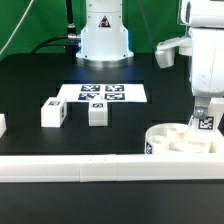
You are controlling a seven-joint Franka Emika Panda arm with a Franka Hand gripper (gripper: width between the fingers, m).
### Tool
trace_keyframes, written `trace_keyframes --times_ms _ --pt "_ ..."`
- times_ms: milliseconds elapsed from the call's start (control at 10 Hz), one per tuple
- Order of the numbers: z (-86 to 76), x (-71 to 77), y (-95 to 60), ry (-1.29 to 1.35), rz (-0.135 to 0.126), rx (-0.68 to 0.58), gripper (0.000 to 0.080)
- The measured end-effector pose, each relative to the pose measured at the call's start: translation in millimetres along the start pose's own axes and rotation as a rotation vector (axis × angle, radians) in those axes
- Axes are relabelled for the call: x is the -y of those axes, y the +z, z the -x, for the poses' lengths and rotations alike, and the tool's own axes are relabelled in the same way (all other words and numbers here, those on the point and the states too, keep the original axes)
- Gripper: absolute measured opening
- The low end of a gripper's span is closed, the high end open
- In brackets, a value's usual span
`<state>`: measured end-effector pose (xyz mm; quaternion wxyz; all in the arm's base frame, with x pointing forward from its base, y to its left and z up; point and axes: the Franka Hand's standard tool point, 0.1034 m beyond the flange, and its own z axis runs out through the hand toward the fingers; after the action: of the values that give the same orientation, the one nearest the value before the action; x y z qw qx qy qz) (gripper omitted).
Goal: Assemble stool
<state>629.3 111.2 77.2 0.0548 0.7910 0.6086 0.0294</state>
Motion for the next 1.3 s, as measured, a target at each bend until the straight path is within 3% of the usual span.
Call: trace_keyframes --times_ms 300,800,1300 --pt "0.0 0.6 0.2 0.246 -0.003 -0.003 0.0341" --pt "-0.9 6.6 1.2 0.987 -0.073 -0.027 0.0341" --pt "-5.0 8.4 1.8 1.322 -0.089 -0.024 0.0341"
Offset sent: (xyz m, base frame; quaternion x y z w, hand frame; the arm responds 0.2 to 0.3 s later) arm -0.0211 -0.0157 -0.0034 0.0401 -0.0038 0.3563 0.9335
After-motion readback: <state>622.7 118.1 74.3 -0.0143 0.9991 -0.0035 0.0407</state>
